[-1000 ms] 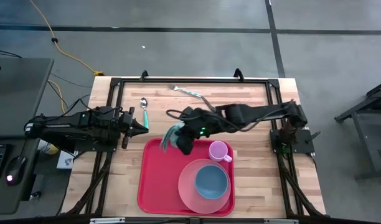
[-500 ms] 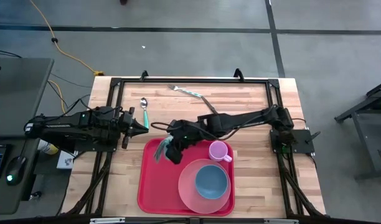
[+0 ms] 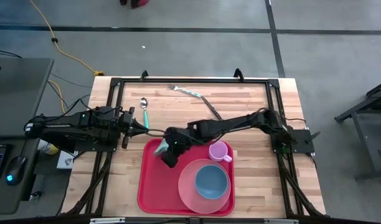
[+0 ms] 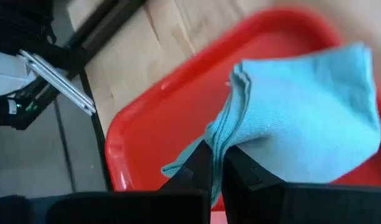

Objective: Set up tray
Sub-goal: Put the blue table napkin on the red serving tray to the left of the pink plate

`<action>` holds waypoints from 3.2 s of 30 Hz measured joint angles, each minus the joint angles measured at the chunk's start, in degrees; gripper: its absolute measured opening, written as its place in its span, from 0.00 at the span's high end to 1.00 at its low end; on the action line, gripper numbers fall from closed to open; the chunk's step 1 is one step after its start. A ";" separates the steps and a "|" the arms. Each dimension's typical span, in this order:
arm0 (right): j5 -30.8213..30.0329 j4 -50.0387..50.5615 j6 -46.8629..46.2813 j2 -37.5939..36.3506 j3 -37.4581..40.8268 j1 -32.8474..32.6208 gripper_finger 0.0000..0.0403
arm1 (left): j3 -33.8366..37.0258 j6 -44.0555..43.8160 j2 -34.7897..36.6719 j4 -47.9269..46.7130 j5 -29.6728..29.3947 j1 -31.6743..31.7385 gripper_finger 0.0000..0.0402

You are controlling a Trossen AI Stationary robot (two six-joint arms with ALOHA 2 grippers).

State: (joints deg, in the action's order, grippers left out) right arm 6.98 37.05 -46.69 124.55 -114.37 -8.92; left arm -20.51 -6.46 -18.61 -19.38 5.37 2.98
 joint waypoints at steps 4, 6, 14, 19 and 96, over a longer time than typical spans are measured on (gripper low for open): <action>5.01 -5.75 -2.71 2.01 0.05 -1.53 1.00 | 0.01 -0.04 0.00 -0.04 0.02 0.00 0.83; 8.19 -9.07 -4.46 2.28 0.02 -2.11 1.00 | 0.01 -0.04 0.00 -0.02 0.02 -0.01 0.83; 10.29 -8.68 -6.00 2.26 -0.02 -3.53 1.00 | 0.01 -1.33 0.01 -0.04 0.02 -0.02 0.83; 3.85 -6.70 -4.45 2.62 -0.02 -3.19 1.00 | 0.01 -1.33 0.00 -0.07 0.06 -0.01 0.83; 5.70 -8.56 5.99 0.83 0.02 -0.39 0.51 | -0.01 -10.08 0.02 3.43 4.20 0.00 0.83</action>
State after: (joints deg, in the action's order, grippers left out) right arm 12.68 28.49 -40.70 125.38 -114.34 -9.31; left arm -20.51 -16.53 -18.59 -15.94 9.57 2.98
